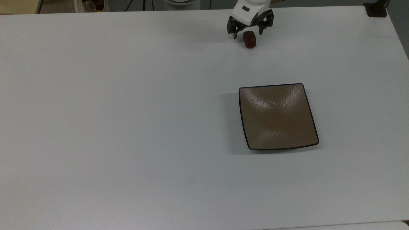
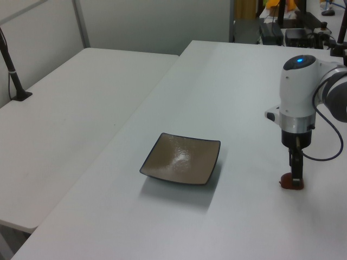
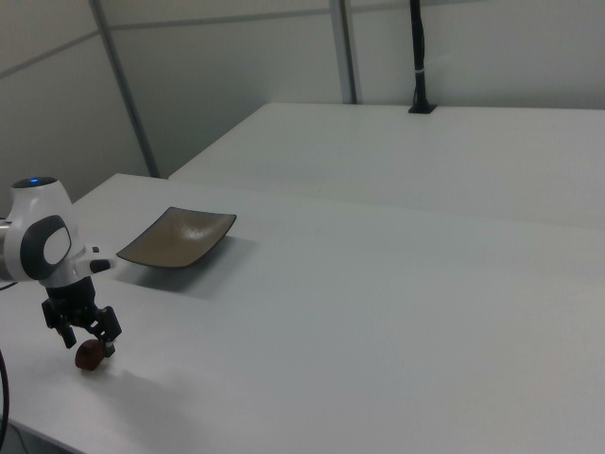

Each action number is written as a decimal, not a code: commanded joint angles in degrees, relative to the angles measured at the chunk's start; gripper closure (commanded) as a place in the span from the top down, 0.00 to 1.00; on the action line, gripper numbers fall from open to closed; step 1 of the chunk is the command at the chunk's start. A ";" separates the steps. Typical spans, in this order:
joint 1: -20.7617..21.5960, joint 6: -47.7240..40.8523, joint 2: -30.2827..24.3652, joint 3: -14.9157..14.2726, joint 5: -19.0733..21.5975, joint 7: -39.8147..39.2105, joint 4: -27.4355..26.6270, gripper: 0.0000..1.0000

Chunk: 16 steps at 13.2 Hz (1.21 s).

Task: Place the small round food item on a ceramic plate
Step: 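Lower the gripper around the red item and close on it, then lift the red item up off the table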

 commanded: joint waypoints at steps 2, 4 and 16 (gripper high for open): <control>0.50 1.78 1.40 0.31 -0.83 0.85 -0.47 0.81; 0.42 1.78 1.58 0.31 -0.83 0.85 -0.30 0.67; -0.98 -4.44 1.14 0.13 -1.09 0.15 5.92 0.11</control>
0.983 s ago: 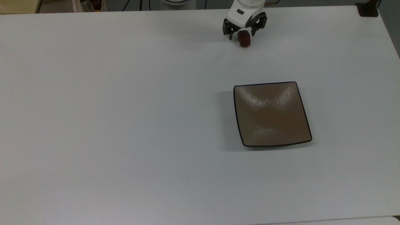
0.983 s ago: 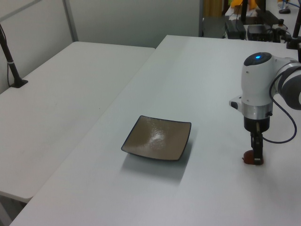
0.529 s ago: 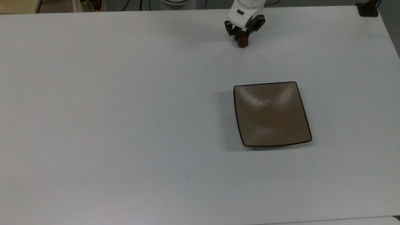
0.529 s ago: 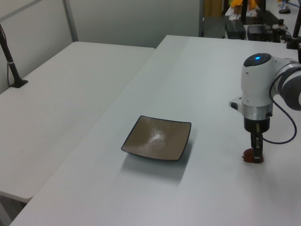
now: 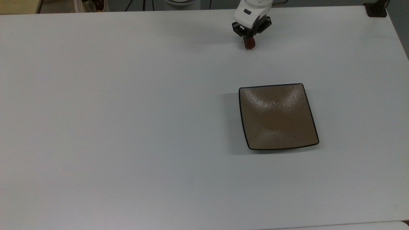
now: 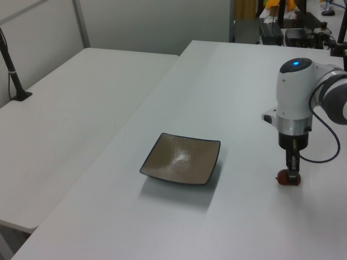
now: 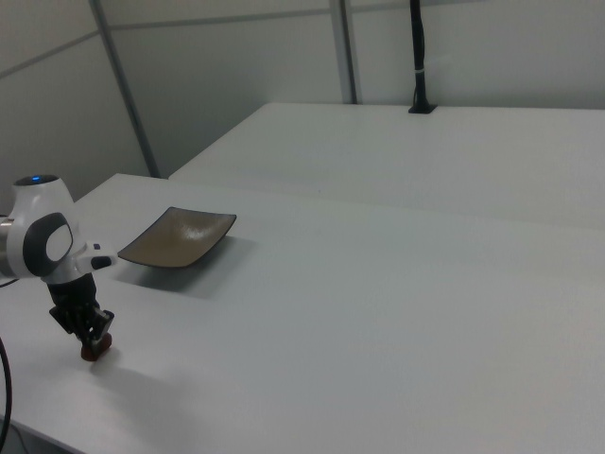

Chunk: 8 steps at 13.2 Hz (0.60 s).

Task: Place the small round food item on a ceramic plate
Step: 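Lift the red item up off the table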

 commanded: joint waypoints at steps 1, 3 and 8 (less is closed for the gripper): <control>-1.23 -6.77 -0.41 -0.25 -0.94 0.09 6.36 0.11; -2.02 -12.03 -0.42 -1.21 -1.03 0.09 11.46 0.11; -2.29 -27.76 -0.15 -7.44 -1.29 -3.95 27.89 0.12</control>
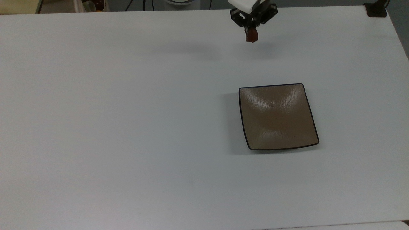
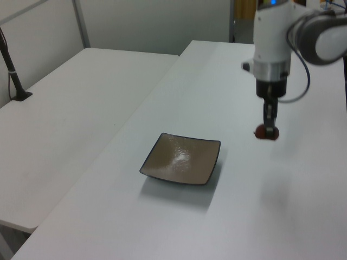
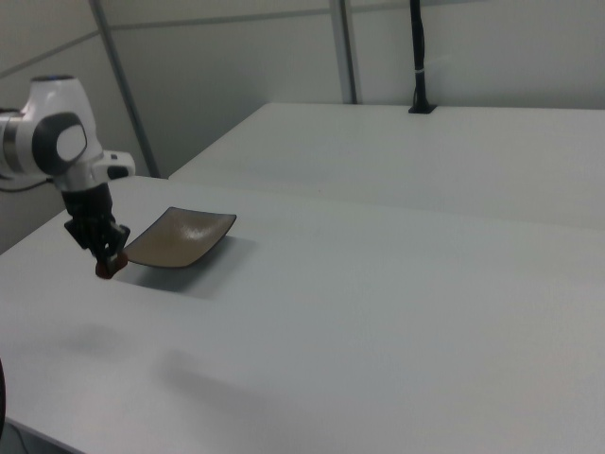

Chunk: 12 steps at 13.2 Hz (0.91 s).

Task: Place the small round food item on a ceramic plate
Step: 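Lift the red item up off the table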

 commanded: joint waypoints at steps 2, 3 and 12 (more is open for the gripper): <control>0.45 -8.24 1.03 -4.97 -0.63 -3.93 11.14 0.14; 0.63 -8.24 1.38 -5.68 -0.72 -4.20 11.76 0.14; 2.47 -5.97 10.59 -6.74 -0.81 -5.61 20.29 0.14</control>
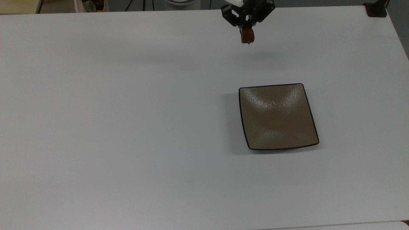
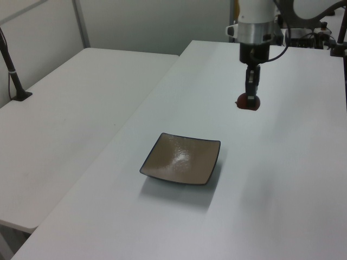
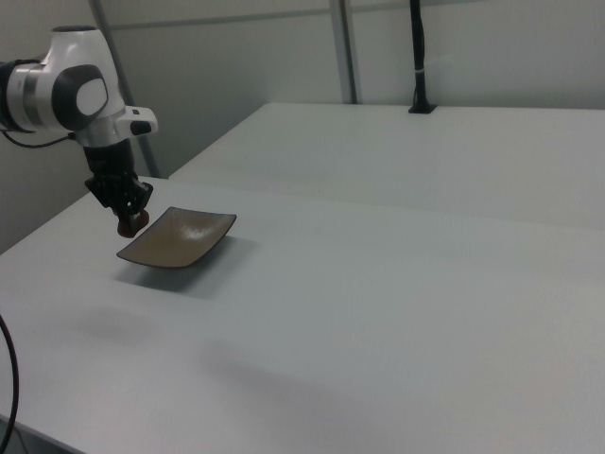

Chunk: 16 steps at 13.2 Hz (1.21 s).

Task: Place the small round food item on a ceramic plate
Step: 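Lift the red item up off the table, then carry the red item over the square brown plate and lower it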

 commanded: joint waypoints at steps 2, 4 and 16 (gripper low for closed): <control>2.53 6.75 8.38 -1.24 -0.80 -0.52 6.69 0.15; 2.98 11.69 11.10 -1.24 -0.88 -0.69 6.78 0.16; 4.82 35.08 28.60 -1.15 -0.88 -0.61 13.29 0.22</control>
